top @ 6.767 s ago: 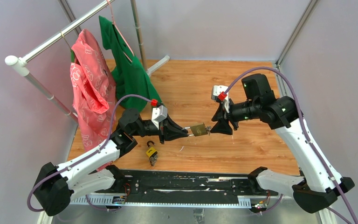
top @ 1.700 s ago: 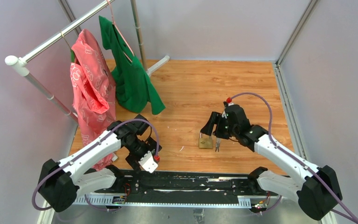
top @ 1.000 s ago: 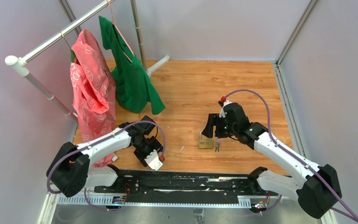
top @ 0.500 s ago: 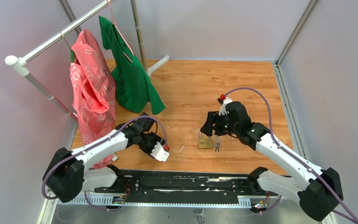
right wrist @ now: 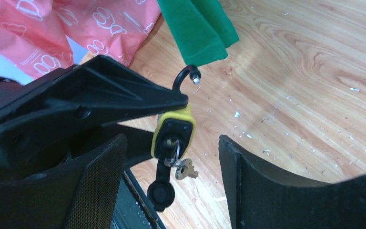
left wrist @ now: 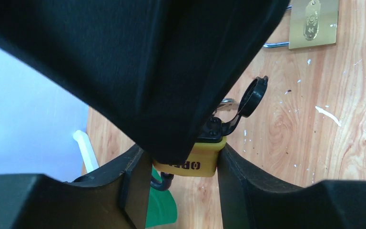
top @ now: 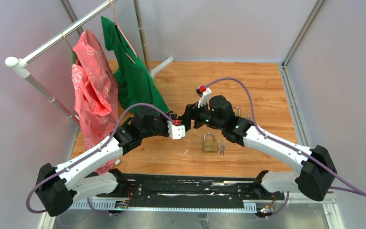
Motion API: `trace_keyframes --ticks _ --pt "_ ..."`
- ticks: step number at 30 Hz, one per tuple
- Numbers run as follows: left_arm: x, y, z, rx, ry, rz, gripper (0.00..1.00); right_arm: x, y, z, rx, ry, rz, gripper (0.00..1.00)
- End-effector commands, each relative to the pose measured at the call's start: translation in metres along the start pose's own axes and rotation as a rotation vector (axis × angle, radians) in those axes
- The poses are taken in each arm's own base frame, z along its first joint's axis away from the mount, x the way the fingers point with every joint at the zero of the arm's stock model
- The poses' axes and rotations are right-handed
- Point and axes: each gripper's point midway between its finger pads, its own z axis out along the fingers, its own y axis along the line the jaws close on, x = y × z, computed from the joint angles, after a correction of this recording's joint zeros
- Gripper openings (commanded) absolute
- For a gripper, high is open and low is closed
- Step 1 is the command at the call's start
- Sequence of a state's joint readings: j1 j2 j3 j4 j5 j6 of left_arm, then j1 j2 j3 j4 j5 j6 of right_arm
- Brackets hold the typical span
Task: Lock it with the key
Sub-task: Pick up the lock from the center of the board.
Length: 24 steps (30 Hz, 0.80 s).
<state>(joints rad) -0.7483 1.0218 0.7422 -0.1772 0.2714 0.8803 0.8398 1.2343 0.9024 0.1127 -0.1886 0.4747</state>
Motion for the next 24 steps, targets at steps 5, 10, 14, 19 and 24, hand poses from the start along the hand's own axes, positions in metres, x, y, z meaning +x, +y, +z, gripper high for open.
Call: trace_keyframes --ticks 5,10,14,19,24 --pt "-0.021 0.03 -0.004 -0.132 -0.05 0.032 0.0 -0.004 -0.003 0.024 0.038 0.011 0.03 0.68" --pt "-0.018 0.029 -0.002 -0.128 -0.041 0.044 0.0 0.003 0.003 0.033 -0.008 0.037 0.049 0.63" --pt "-0.019 0.026 -0.001 -0.122 -0.047 0.053 0.0 -0.001 0.013 0.036 -0.068 0.028 0.037 0.37" --pt "-0.016 0.02 -0.001 -0.116 -0.049 0.053 0.0 -0.003 0.011 0.035 -0.055 0.015 0.024 0.05" --pt "-0.024 0.012 -0.006 -0.082 -0.081 -0.036 0.97 -0.009 0.012 0.023 -0.085 -0.008 -0.021 0.0"
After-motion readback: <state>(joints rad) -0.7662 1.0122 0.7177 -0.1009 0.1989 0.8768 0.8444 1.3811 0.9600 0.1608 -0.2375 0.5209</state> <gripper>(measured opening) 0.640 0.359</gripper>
